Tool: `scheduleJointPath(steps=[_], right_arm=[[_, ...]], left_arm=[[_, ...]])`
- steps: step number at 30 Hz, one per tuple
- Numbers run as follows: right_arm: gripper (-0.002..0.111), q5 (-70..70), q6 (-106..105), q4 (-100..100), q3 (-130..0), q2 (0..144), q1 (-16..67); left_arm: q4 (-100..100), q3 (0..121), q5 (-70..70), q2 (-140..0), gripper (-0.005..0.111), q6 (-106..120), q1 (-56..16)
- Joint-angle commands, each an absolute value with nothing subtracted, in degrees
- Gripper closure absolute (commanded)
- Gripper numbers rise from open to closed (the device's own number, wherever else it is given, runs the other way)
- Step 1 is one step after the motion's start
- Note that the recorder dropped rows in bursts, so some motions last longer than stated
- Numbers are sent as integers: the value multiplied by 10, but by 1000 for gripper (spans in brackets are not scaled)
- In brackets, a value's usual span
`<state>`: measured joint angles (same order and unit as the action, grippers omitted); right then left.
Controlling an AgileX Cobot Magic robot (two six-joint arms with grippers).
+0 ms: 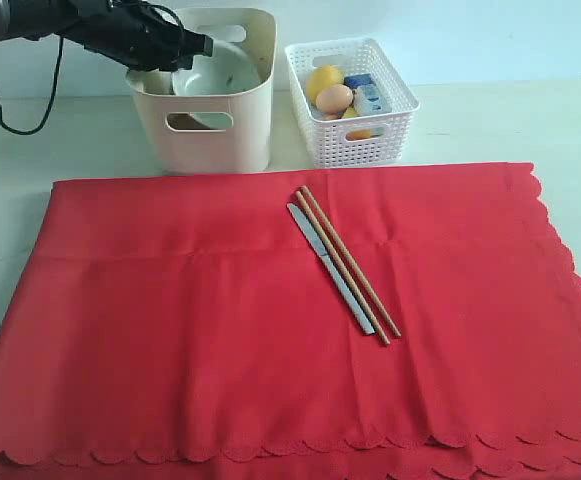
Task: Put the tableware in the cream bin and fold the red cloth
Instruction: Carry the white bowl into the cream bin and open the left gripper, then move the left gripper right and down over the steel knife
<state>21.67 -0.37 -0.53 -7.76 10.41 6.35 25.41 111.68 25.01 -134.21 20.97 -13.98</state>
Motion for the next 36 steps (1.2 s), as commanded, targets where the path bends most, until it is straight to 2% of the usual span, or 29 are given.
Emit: scheduleJointPath(steps=[1, 5, 14, 22, 31, 36], right_arm=[[108, 211, -4, -4, -76, 101, 60], [108, 211, -4, -4, -76, 101, 60], [108, 211, -4, -4, -76, 101, 60], [108, 211, -4, -4, -76, 101, 60], [108, 211, -4, -4, -76, 101, 60], [108, 211, -4, -4, -76, 101, 60]], left_arm=[[257, 1121, 239, -1340, 64, 208, -137], [258, 1121, 251, -1316, 56, 208, -132], [263, 1121, 336, -1225, 56, 208, -131], [264, 1121, 500, -1150, 57, 203, -131], [274, 1121, 644, -1109, 57, 176, -132], [285, 1105, 671, -1091, 57, 160, -138]])
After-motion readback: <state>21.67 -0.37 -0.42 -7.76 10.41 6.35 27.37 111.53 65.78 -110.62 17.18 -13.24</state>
